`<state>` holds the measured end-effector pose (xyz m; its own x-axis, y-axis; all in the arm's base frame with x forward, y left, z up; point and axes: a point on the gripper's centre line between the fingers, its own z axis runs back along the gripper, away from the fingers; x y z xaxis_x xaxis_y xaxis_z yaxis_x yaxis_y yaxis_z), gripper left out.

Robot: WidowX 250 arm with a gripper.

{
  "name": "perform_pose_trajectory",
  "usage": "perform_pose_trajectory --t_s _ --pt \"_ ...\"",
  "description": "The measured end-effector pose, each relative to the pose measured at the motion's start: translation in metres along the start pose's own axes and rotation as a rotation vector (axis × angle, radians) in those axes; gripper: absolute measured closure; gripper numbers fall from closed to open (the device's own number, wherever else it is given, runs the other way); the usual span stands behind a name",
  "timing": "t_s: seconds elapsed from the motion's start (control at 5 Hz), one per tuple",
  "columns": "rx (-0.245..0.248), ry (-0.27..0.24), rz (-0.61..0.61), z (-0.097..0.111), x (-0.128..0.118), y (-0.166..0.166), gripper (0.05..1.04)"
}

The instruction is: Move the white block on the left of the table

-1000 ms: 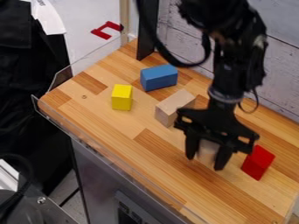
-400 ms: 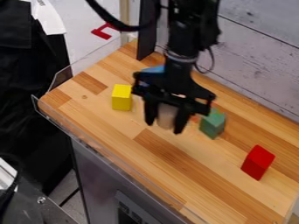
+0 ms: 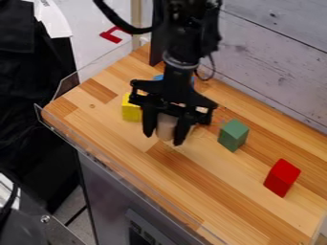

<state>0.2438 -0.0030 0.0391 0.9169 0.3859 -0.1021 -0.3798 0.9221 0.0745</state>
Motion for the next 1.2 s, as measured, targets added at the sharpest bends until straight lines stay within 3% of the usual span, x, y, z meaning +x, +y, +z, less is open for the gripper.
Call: perform_pose_trajectory --t_s 0.6,0.8,1.0,1.2 --pt "-0.056 0.085 0.019 -0.036 0.005 0.005 0.526" --pt "-0.066 0.093 0.006 -0.039 0.009 0.001 0.526" --pt "-0.071 0.092 -0.004 -0.04 0.009 -0.002 0.442" --pt "-0.069 0.091 0.0 -0.039 0.008 -0.003 0.159"
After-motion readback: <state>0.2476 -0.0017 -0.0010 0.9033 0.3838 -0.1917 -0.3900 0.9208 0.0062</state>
